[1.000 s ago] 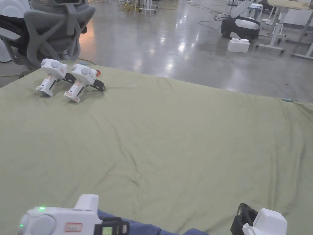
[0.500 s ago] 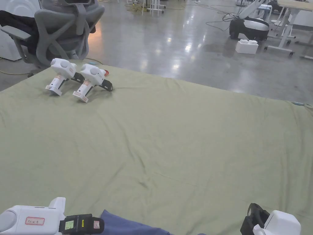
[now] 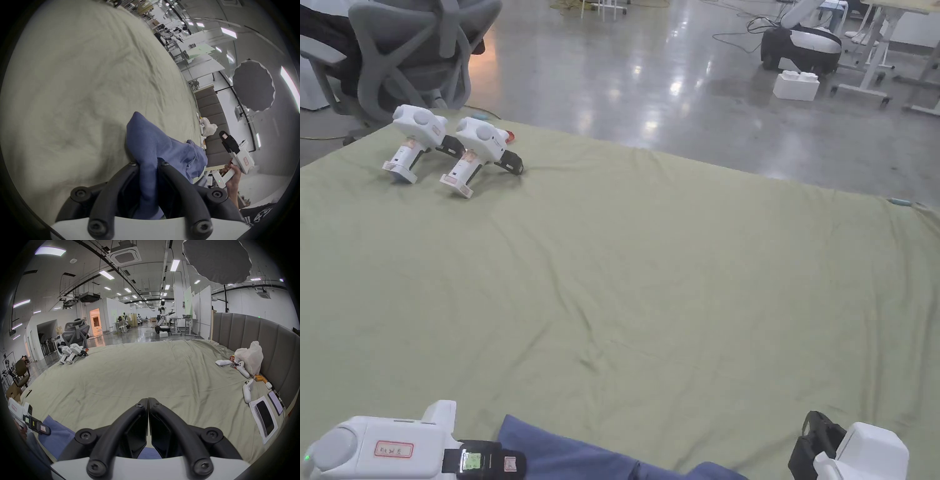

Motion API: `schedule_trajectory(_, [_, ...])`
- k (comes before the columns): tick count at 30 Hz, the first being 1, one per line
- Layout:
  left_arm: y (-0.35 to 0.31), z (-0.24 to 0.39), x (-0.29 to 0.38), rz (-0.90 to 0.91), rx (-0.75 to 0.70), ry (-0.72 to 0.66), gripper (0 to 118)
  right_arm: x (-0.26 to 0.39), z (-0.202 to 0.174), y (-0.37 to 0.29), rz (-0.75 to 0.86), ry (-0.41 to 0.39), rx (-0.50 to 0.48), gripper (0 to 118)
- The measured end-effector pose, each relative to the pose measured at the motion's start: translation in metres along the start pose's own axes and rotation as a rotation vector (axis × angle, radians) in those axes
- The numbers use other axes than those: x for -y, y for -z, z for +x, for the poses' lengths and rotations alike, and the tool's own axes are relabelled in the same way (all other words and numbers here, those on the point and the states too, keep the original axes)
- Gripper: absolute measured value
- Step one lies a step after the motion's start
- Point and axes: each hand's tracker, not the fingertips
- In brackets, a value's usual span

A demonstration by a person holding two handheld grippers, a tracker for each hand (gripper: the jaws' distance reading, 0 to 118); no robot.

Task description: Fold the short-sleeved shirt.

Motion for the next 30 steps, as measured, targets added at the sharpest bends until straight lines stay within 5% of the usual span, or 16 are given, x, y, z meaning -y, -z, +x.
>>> schedule_trajectory(8, [-0.061, 0.057, -0.024, 0.119, -0.128, 0.094, 13, 0.000, 0.003, -0.002, 0.004, -0.005, 0.001, 0])
schedule_trajectory(18, [-0.119, 0.125, -0.027, 0.216, -0.562, 0.232, 13, 0.006, 0.001, 0.003, 0.000, 0.000, -0.028, 0])
schedule_trajectory(30, [-0.033, 0.229, 0.013, 0.094, -0.522, 0.366, 13, 0.015, 0.008, 0.003, -0.014, 0.025, -0.026, 0])
